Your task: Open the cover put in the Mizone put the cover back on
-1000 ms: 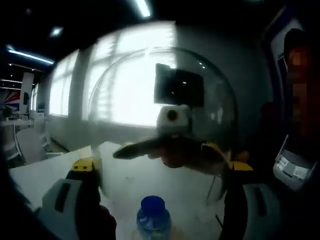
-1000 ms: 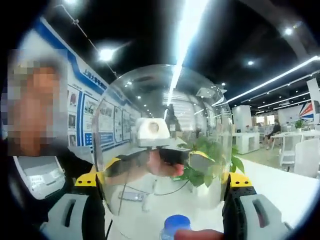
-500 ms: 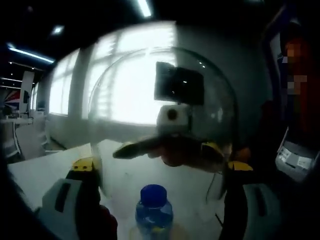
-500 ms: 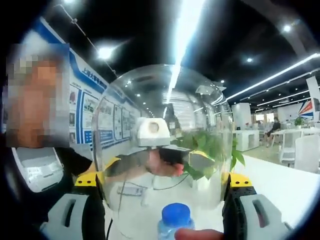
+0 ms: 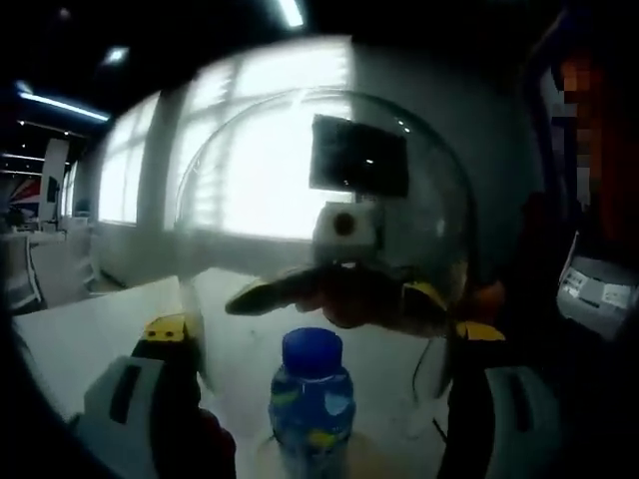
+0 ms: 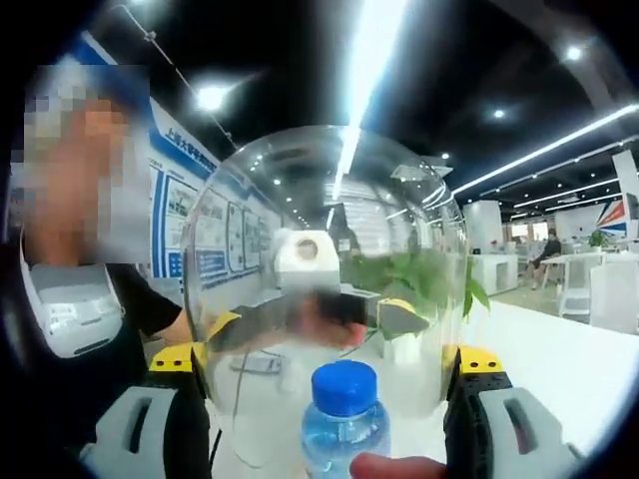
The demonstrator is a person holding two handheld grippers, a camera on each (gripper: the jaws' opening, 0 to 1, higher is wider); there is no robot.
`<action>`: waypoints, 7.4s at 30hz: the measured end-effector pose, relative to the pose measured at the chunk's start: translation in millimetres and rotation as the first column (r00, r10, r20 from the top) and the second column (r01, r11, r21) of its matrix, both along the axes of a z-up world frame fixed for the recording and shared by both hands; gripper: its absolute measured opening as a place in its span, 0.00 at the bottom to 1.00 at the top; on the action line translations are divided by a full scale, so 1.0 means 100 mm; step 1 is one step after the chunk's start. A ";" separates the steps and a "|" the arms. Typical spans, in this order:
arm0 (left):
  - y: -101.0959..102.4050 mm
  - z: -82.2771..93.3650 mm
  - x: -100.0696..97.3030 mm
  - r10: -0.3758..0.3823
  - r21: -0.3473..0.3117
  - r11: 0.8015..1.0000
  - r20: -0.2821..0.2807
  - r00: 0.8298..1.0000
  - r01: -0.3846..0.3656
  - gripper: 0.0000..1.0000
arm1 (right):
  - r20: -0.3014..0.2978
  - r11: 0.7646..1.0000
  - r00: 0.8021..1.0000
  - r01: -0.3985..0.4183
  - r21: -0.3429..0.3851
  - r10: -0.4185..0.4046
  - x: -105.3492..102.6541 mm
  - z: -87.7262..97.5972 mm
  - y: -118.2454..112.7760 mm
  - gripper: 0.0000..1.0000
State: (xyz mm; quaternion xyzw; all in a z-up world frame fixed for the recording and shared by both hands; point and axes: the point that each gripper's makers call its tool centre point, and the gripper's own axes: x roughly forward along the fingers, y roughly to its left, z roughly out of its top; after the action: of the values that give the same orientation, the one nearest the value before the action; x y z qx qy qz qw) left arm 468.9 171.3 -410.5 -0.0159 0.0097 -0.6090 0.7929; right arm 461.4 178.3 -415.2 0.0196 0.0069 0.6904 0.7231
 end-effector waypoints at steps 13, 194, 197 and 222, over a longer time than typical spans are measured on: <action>0.03 -0.35 0.01 0.006 -0.021 1.000 -0.005 1.000 -0.006 0.87 | -0.002 1.000 1.000 -0.005 -0.013 0.005 -0.03 -0.35 0.01 0.91; 0.66 -0.76 -0.33 0.450 0.056 0.889 0.084 0.889 -0.455 0.51 | 0.015 0.853 0.854 0.520 -0.041 -0.520 -0.33 -0.66 -0.66 0.50; 0.65 -0.79 -0.44 0.441 0.053 0.893 0.087 0.893 -0.447 0.51 | 0.041 0.845 0.848 0.531 -0.066 -0.529 -0.40 -0.74 -0.67 0.50; 0.91 -0.93 -0.82 0.508 -0.033 0.861 0.028 0.861 -0.508 0.45 | -0.050 0.746 0.745 0.666 -0.007 -0.665 -0.71 -1.09 -1.08 0.46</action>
State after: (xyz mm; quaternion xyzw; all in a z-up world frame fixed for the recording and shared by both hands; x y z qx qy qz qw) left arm 387.0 262.0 -503.7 -0.0168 -0.0163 -0.3790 0.9251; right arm 390.8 70.4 -524.6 0.0418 0.0136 0.3868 0.9211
